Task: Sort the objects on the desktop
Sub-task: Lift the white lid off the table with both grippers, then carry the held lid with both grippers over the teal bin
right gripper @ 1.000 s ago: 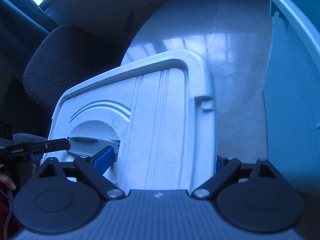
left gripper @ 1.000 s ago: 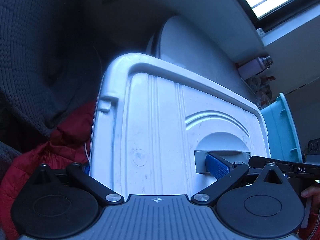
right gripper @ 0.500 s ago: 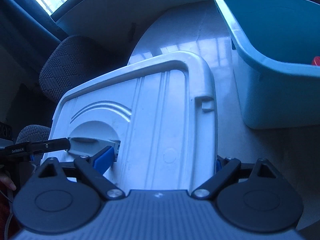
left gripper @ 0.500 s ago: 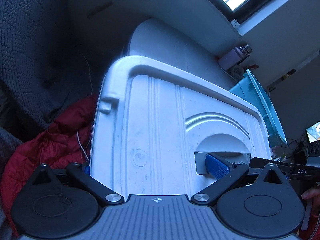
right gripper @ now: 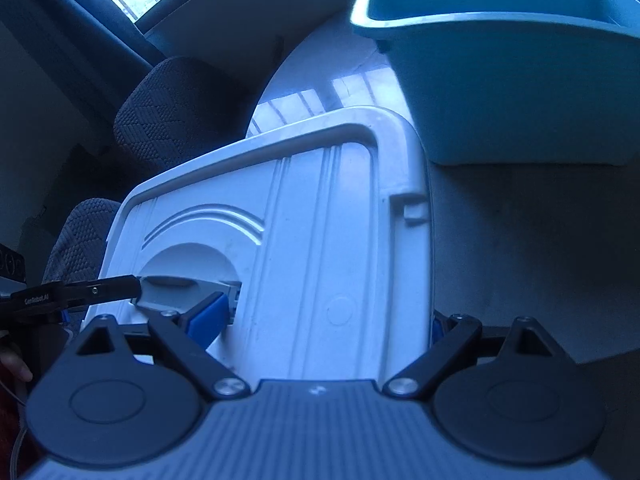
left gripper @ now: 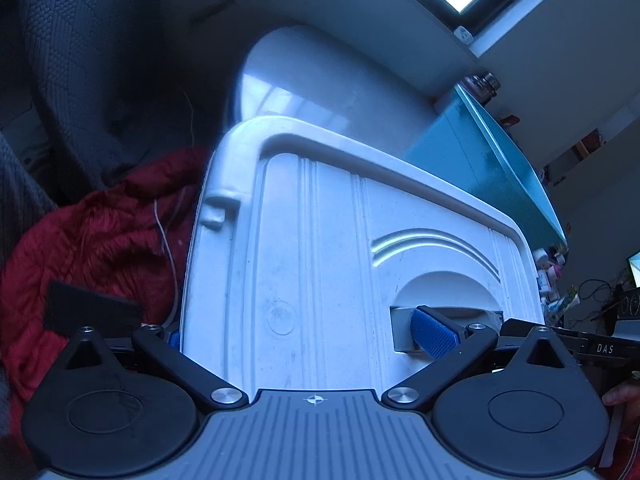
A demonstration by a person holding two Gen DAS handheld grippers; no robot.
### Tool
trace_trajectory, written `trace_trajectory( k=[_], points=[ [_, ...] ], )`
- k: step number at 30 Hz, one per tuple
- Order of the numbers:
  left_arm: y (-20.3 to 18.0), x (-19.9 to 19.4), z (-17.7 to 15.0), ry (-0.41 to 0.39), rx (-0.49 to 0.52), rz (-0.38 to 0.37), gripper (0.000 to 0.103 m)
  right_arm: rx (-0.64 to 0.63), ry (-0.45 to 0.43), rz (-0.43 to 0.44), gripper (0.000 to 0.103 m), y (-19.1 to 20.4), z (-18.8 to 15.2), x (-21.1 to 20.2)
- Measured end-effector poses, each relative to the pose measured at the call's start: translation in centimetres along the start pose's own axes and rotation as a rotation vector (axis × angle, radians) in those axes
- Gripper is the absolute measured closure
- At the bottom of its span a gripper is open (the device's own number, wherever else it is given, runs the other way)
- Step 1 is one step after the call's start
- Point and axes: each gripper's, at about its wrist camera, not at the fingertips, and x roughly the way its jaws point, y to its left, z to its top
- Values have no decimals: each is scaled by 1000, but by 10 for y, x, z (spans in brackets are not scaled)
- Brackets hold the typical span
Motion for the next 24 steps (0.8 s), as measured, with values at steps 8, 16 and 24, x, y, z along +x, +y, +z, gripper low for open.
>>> trace_trajectory(
  k=[8,16,24],
  points=[
    [-84,19,-83,4,25,-5,0,26,-12,-15,10,-66,-55,-67],
    [-132,17,-139,3,35,-17,0,29,-32,-20,10,-99,-97,-111],
    [-164,8,-185,-7,53,-9,0,34,-62,-9,10,-119,-133,-141]
  ],
)
